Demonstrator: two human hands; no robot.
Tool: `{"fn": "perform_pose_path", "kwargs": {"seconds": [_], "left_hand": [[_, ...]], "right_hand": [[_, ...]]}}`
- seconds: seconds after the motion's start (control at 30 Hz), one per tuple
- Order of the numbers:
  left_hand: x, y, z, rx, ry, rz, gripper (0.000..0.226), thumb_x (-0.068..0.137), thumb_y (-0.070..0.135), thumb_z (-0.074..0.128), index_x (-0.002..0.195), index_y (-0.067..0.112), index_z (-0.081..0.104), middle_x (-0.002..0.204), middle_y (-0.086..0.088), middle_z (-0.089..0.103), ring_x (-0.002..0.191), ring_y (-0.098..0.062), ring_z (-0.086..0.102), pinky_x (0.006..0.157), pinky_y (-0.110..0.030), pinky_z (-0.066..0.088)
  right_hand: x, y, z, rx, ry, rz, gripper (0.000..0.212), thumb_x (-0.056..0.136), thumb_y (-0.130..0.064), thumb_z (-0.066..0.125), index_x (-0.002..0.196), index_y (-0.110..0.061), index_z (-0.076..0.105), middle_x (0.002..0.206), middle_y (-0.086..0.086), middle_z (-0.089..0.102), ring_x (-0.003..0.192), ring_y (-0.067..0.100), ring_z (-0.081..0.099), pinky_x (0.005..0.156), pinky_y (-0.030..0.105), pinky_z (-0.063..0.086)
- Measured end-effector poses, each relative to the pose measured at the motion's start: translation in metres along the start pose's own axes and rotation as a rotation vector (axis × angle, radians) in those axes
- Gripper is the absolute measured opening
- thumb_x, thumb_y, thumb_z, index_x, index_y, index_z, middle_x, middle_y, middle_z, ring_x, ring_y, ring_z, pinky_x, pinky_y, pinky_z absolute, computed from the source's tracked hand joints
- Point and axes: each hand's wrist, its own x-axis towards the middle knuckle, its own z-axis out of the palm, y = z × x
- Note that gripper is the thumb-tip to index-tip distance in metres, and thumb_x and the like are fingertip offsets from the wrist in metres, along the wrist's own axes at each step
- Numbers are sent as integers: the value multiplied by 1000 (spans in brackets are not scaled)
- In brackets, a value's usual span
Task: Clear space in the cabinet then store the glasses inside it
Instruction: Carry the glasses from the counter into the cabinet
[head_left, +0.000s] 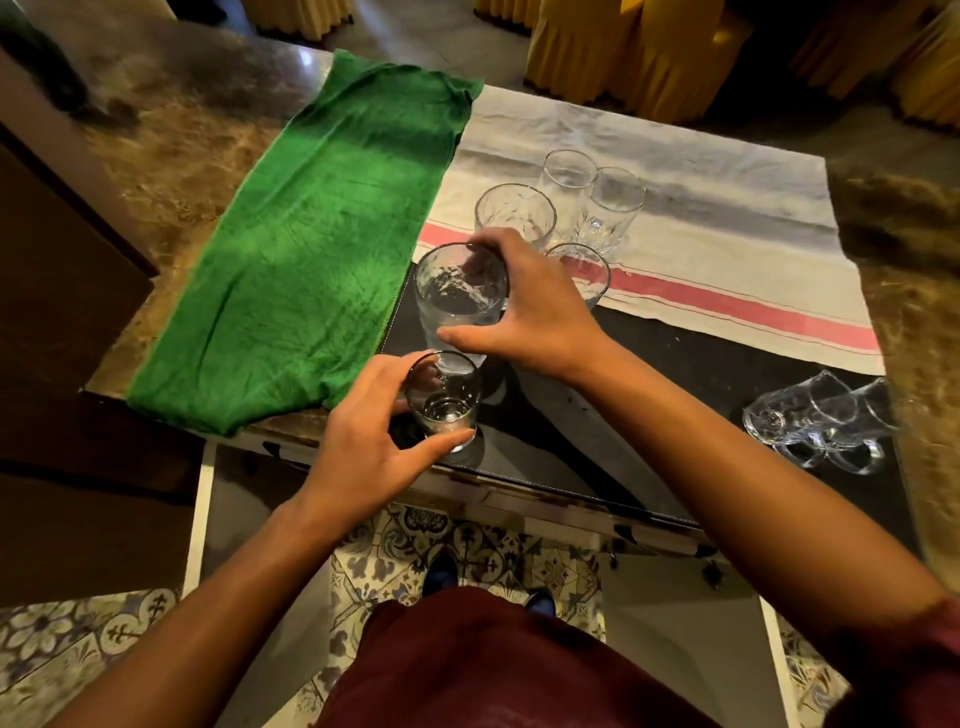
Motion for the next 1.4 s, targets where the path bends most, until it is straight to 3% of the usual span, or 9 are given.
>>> {"fn": "perform_pose_path", "kwargs": {"seconds": [0.13,0.4,0.6,0.8,0.87,1.03,1.17,1.3,1.4], "left_hand": [[1,-2,-1,15,-18,12,71,78,32,85,135,3,54,118,-5,56,113,0,56,95,-10,46],[5,-4,0,53,-33,22,71,79,35,83,135,4,53,118,-5,56,112,5,52,94,-6,40],[6,-4,4,56,-34,33,69,80,38,81,135,7,52,117,-2,55,109,5,54,93,-9,42],[13,-3,7,65,6,73,69,81,42,80,133,5,55,114,-6,59,107,-3,56,95,-8,43],[18,-1,12,64,11,78,68,80,39,83,133,4,56,114,-6,60,107,-10,60,94,-11,46],[27,6,27,74,5,87,68,79,36,85,132,6,57,114,-4,60,106,-11,61,94,-8,43],[29,6,30,59,-6,49,69,80,42,83,134,9,55,114,-3,58,106,-12,61,92,-13,48],[29,9,33,53,2,38,70,79,43,81,134,8,54,113,-5,56,103,2,55,92,-4,40],[32,11,37,39,39,46,70,78,39,82,133,6,55,112,-8,58,106,7,53,92,-3,40]], "right_hand": [[8,1,11,3,-11,-5,83,64,-41,90,130,-8,52,113,2,67,102,14,64,94,29,52],[12,3,13,-34,-9,-15,91,65,-47,90,139,-11,50,116,0,66,103,10,63,96,24,50],[-6,4,-5,-14,-58,23,96,71,-51,86,148,-12,43,136,5,61,119,12,62,99,23,51],[-41,37,-42,-74,352,175,31,88,-37,69,114,-19,67,92,-9,68,80,6,65,76,33,57],[-50,55,-49,-173,400,290,29,88,-39,65,114,-24,67,75,-12,62,70,10,61,71,37,55],[-59,80,-40,-229,222,425,45,93,-58,54,134,-40,52,64,-7,63,67,15,65,68,36,55],[-52,82,-29,-140,233,382,34,92,-61,48,114,-39,63,68,-6,69,65,15,68,69,40,57],[-43,74,-23,-97,303,416,32,93,-50,53,90,-22,69,69,-4,69,67,19,67,68,42,55],[-38,70,-20,-103,316,437,34,90,-52,52,85,-23,67,67,-3,69,65,19,68,67,40,56]]}}
